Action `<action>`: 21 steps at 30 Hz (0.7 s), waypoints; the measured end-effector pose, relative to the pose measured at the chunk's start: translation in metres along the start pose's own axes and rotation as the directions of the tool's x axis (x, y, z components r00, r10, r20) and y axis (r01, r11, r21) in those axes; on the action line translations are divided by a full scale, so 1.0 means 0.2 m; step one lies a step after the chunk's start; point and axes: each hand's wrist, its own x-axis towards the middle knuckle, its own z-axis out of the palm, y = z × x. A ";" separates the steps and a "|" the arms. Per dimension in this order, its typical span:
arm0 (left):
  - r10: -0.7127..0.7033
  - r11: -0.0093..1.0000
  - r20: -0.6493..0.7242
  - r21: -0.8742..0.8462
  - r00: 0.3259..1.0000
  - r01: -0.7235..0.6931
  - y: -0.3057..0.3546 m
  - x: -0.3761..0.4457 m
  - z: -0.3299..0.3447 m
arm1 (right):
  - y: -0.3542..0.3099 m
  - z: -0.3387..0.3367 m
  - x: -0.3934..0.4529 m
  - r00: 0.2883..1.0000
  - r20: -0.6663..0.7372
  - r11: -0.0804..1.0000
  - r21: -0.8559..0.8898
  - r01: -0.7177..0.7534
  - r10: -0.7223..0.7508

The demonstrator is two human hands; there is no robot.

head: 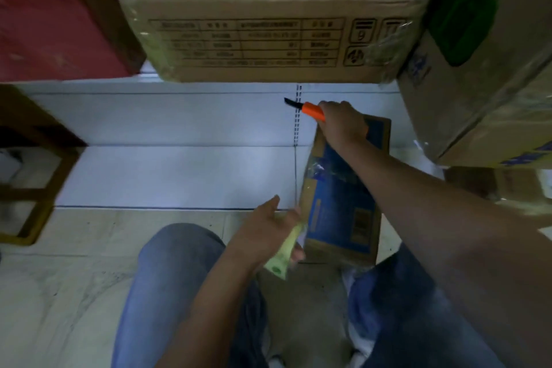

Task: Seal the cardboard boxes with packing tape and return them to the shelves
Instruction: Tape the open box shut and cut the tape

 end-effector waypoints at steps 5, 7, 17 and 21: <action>-0.014 1.000 -0.037 0.009 0.999 0.014 -0.21 -0.06 0.01 | 0.05 0.02 0.08 1.000 0.011 1.000 0.010 -0.022 0.021; -0.033 0.999 -0.020 -0.013 0.999 0.033 -0.28 0.00 0.02 | 0.03 0.04 0.09 0.999 0.004 0.999 0.023 -0.039 0.039; 0.057 0.991 0.079 0.119 0.995 -0.066 -0.31 0.10 0.11 | 0.05 0.07 0.15 1.000 0.001 1.000 0.017 -0.005 0.005; 0.136 0.990 -0.070 0.052 0.988 -0.133 -0.35 0.20 0.24 | 0.04 0.06 0.18 0.999 0.040 0.998 0.062 -0.021 0.019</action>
